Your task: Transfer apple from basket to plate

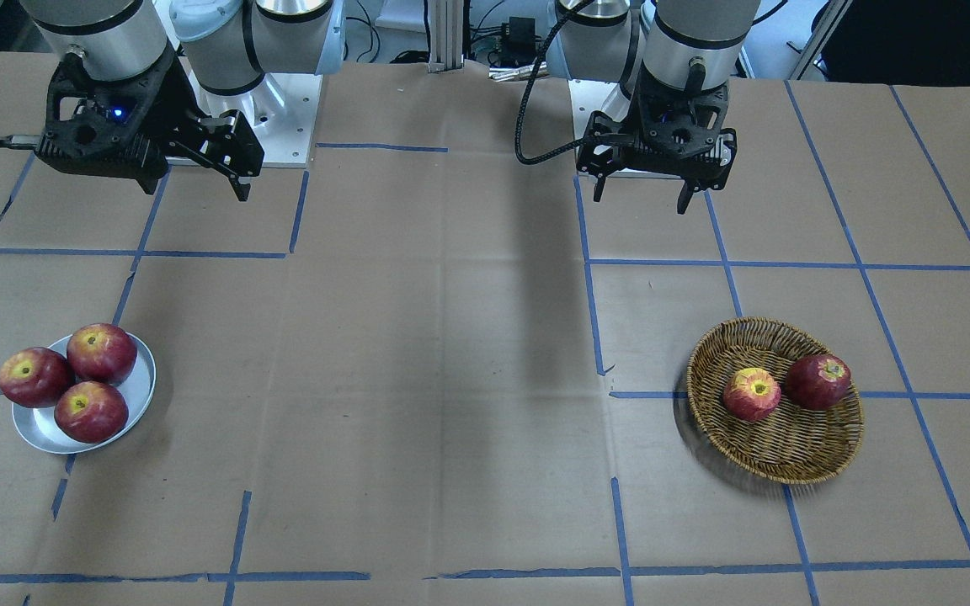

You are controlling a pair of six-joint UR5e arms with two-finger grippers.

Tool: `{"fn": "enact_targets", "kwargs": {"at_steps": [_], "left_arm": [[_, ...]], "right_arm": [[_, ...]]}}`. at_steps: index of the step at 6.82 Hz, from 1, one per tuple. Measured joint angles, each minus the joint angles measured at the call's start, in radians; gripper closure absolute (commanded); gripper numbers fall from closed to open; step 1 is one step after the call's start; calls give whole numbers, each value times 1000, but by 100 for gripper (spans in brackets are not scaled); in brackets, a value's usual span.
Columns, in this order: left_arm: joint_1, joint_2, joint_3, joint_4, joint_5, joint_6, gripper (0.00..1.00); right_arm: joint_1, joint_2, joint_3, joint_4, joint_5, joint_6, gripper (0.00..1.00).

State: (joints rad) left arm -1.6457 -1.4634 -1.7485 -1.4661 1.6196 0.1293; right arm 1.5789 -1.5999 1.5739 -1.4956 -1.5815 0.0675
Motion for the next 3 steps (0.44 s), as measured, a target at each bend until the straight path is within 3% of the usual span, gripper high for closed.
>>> {"fn": "enact_targets", "kwargs": {"at_steps": [3], "left_arm": [[0,-8,14,-3,7,-1,1]], "right_arm": [[0,0,0,0,0,0,0]]}}
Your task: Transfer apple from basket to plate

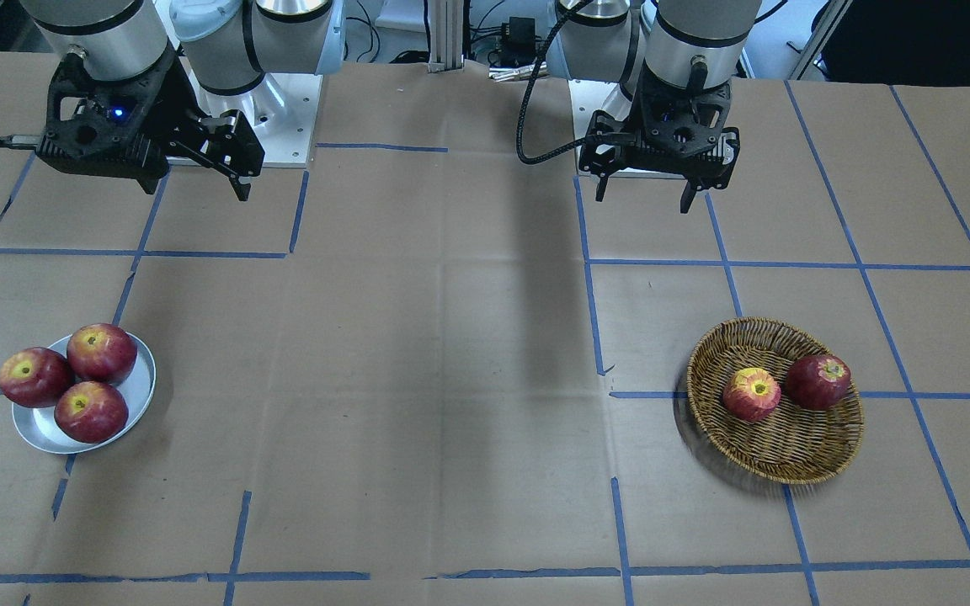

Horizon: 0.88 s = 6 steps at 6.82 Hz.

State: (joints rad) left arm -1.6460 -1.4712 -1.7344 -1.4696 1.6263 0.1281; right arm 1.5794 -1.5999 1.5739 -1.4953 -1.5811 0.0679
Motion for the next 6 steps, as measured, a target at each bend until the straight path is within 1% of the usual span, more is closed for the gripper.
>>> {"fn": "enact_targets", "kwargs": {"at_steps": [3,6], "left_arm": [[12,-21,19,1,2,-11,1],[29,-15,17,15,5,-17,1]], "right_arm": [[1,0,0,0,1,0,0],[-1,0,0,0,0,0,0]]}}
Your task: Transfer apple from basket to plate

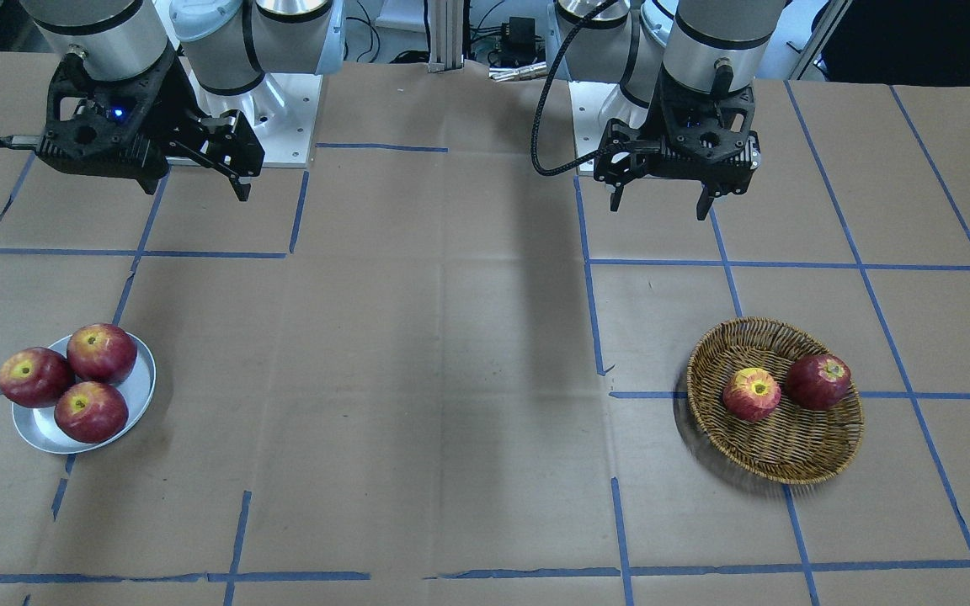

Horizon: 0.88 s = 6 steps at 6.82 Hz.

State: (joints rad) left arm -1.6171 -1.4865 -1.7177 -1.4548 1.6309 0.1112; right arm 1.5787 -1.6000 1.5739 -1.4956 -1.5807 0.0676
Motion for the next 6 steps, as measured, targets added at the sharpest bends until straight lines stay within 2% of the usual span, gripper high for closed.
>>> {"fn": "enact_targets", "kwargs": {"at_steps": [3,6], "left_arm": [[100,-58,-41,40,-5,110,1],[178,-223,-54,232,-4,376,1]], "right_arm": [[1,0,0,0,0,0,0],[1,0,0,0,1,0,0]]}}
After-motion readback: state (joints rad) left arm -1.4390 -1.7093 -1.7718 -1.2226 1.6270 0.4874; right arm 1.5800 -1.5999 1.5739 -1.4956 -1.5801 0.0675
